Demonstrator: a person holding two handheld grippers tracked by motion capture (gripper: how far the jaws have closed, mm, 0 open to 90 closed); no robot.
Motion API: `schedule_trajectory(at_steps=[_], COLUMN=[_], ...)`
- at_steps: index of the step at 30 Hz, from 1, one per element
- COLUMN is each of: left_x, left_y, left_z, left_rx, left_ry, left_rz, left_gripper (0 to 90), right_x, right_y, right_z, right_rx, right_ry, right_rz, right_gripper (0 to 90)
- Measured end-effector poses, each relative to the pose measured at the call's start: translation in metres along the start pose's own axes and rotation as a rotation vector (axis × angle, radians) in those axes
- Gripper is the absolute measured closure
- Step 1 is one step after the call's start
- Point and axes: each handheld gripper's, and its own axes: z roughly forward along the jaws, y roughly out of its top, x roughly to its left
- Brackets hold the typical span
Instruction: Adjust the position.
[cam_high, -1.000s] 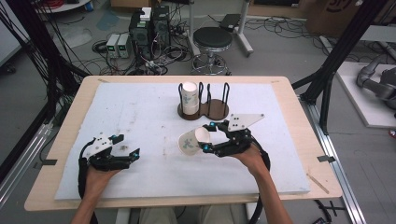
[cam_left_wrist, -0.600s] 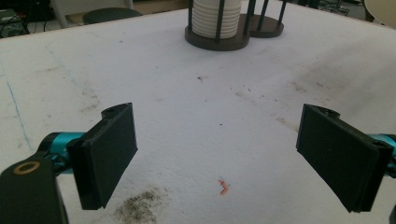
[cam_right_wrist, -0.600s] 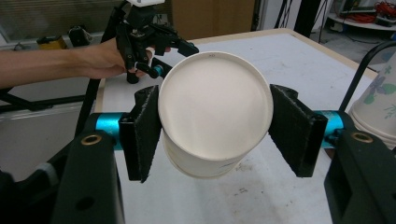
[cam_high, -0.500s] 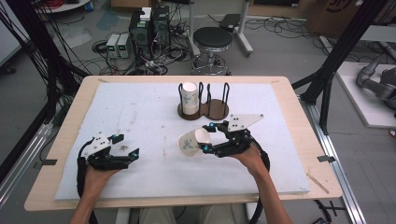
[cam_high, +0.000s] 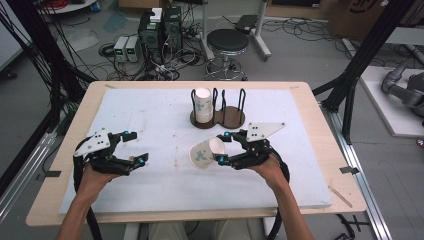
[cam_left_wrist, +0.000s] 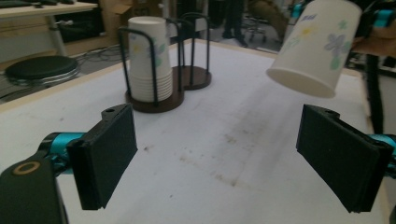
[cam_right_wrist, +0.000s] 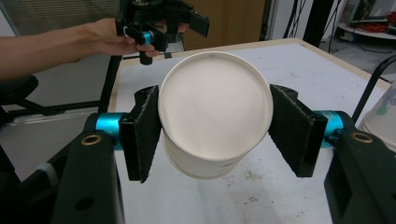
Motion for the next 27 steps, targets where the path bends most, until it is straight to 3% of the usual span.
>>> schedule_trajectory(at_steps=[8,27], left_x=[-0.003,-0.045], left_y=[0.015,0.034], left_z=[0.018,0.092], left_rx=[-0.018,-0.047], left_ry=[-0.168,-0.408], left_rz=[0.022,0.073], left_gripper=[12.1,9.8], right_x=[0.003,0.010], right_y=[0.002,0.007], right_z=[-0.001,0.003], right_rx=[-0.010,-0.030], right_ry=[0.030,0.076], right_rz=[-0.001,-0.028], right_gripper=[38.0,38.0])
